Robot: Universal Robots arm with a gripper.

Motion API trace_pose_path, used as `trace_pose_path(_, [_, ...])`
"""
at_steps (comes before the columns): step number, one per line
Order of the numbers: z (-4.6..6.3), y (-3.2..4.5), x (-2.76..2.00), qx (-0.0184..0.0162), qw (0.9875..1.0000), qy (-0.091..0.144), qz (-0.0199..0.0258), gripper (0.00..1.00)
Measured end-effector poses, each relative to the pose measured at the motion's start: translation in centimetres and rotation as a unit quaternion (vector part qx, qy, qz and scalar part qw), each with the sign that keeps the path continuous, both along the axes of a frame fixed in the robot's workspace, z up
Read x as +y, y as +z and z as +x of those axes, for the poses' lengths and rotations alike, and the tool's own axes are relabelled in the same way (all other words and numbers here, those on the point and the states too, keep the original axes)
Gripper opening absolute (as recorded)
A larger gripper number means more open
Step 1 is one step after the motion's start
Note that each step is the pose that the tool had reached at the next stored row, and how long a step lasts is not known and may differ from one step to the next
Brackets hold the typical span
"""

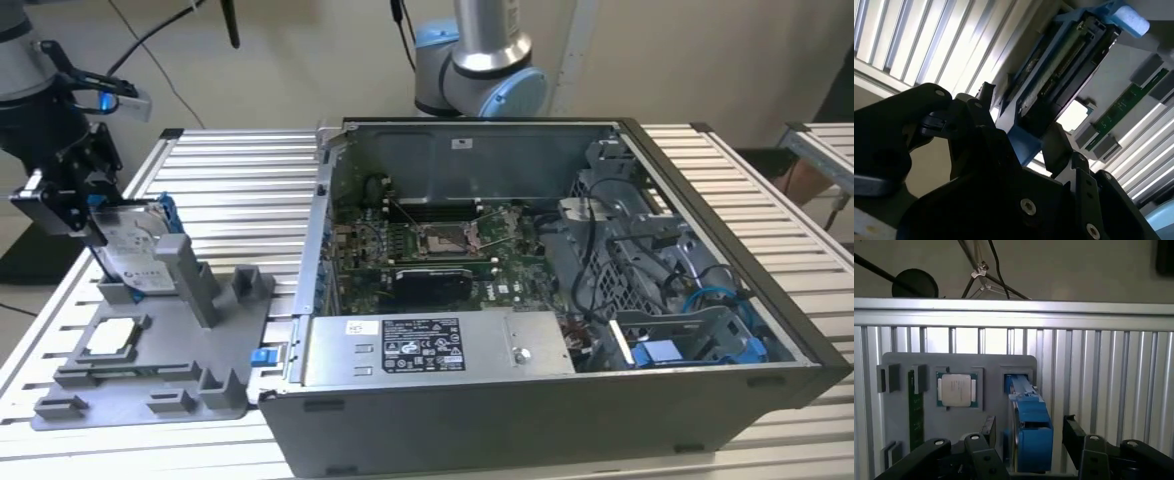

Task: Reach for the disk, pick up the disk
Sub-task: 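Pick up the disk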

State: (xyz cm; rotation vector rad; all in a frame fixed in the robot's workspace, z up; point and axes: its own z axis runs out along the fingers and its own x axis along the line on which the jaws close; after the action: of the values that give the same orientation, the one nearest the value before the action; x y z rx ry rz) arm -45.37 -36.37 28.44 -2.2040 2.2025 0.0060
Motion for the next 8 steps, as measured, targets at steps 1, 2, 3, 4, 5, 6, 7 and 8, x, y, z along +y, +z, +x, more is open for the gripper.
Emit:
trace_pose_path(1, [0.0,-0.15,0.0,-0.0004,1.0,0.0,0.0,1.0])
trace_pose_path(2, [0.0,-0.3,0.0,-0.0009,1.0,0.001,0.0,1.0])
trace_pose_path(3, [0.0,-0.45,0.0,-0.0013,1.0,0.001,0.0,1.0])
trace_pose_path(4, [0.0,-0.6,0.0,-0.0014,1.0,0.001,0.0001,1.0])
trace_pose_path(5, [0.0,-0.78,0.0,-0.0014,1.0,0.001,0.0003,1.0])
trace_pose_path(6, [0.0,-0.97,0.01,-0.0014,1.0,0.001,0.0007,1.0])
trace_pose_path(7, [0.0,-1.14,0.01,-0.0014,1.0,0.001,0.0012,1.0])
trace_pose_path(8, [0.0,-1.34,0.0,-0.0015,1.0,0.001,0.0017,1.0])
